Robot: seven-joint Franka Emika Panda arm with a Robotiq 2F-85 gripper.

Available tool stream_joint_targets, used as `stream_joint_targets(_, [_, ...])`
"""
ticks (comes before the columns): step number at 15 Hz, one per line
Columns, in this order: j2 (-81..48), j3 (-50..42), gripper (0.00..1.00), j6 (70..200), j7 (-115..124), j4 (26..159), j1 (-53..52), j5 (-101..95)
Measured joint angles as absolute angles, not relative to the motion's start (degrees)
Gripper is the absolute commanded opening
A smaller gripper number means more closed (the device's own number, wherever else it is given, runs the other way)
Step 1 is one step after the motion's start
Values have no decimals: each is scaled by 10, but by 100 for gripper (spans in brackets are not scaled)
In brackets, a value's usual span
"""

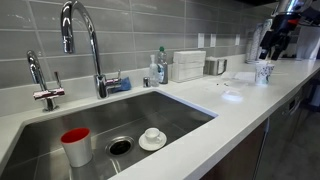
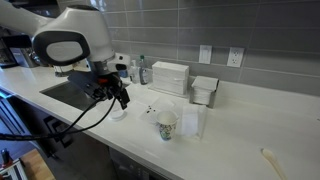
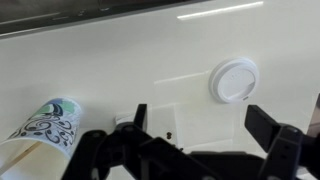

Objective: Fold the white serviette diagonally in half, lift the white serviette and pour out the beans into the paper cup, put the white serviette back on the kitchen counter

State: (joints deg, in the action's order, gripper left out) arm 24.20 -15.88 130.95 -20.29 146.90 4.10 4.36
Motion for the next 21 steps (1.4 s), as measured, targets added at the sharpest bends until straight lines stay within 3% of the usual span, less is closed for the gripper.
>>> stream_joint_targets(10, [49, -157, 100, 1376, -179, 1384, 48, 206])
stream_joint_targets(21, [24, -147, 100, 1382, -172, 1376, 70, 222])
